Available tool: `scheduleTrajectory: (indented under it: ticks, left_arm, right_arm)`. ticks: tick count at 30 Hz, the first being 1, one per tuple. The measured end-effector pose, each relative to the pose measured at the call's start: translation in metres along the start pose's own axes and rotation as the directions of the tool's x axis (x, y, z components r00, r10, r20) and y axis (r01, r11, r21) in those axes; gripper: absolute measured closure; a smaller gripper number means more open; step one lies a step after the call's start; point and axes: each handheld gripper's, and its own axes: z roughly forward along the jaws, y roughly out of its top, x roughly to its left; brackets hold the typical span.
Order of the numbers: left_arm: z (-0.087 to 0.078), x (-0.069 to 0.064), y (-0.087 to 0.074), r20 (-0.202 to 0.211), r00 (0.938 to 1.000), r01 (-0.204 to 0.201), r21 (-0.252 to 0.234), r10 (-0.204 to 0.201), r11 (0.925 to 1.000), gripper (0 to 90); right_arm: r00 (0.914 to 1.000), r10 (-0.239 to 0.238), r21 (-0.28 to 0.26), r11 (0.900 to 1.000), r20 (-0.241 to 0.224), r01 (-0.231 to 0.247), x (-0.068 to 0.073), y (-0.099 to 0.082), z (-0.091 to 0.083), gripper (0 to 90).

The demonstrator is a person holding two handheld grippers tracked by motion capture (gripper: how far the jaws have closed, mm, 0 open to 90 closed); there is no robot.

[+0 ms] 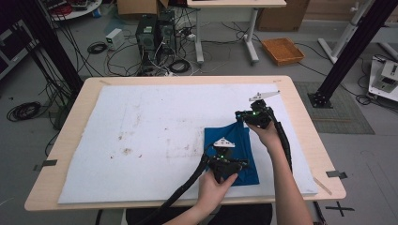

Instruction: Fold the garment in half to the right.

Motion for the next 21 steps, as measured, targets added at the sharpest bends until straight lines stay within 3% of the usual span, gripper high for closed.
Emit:
scheduleTrajectory:
  ticks: [3,5,7,9,13,16,21]
  left_arm:
    - [0.006,-0.001,0.001,0.016,0.9999,0.001,-0.007,-0.001,1.0000,85.8]
    - [0.009,-0.002,0.001,0.055,0.9985,0.007,-0.019,-0.006,0.9998,74.8]
    - [0.008,-0.003,0.001,0.077,0.9971,-0.002,-0.025,0.004,0.9997,61.8]
    - [0.005,-0.006,0.000,0.100,0.9945,-0.026,-0.049,0.031,0.9985,60.2]
    - [-0.013,-0.011,0.003,0.090,0.9920,-0.080,-0.085,0.088,0.9932,55.8]
    - [-0.035,-0.010,0.006,0.059,0.9891,-0.128,-0.105,0.135,0.9862,54.8]
    - [-0.080,0.006,0.006,-0.006,0.9865,-0.163,-0.129,0.164,0.9782,54.0]
  right_arm:
    - [0.9995,-0.004,-0.005,1.0000,0.033,0.004,-0.004,-0.006,0.001,87.5]
    - [0.9983,0.006,0.017,0.9998,0.057,-0.007,-0.006,-0.009,0.002,85.7]
    - [0.9969,0.008,0.031,0.9995,0.078,-0.010,-0.007,-0.011,0.003,77.9]
    - [0.9957,0.016,0.022,0.9996,0.091,-0.018,-0.006,-0.010,-0.001,77.0]
    - [0.9913,0.028,-0.019,0.9995,0.129,-0.025,-0.002,-0.008,-0.011,71.1]
    - [0.9861,0.054,-0.015,0.9985,0.157,-0.052,0.004,-0.009,-0.019,70.2]
    - [0.9803,0.114,-0.026,0.9935,0.162,-0.111,0.017,-0.032,-0.026,70.9]
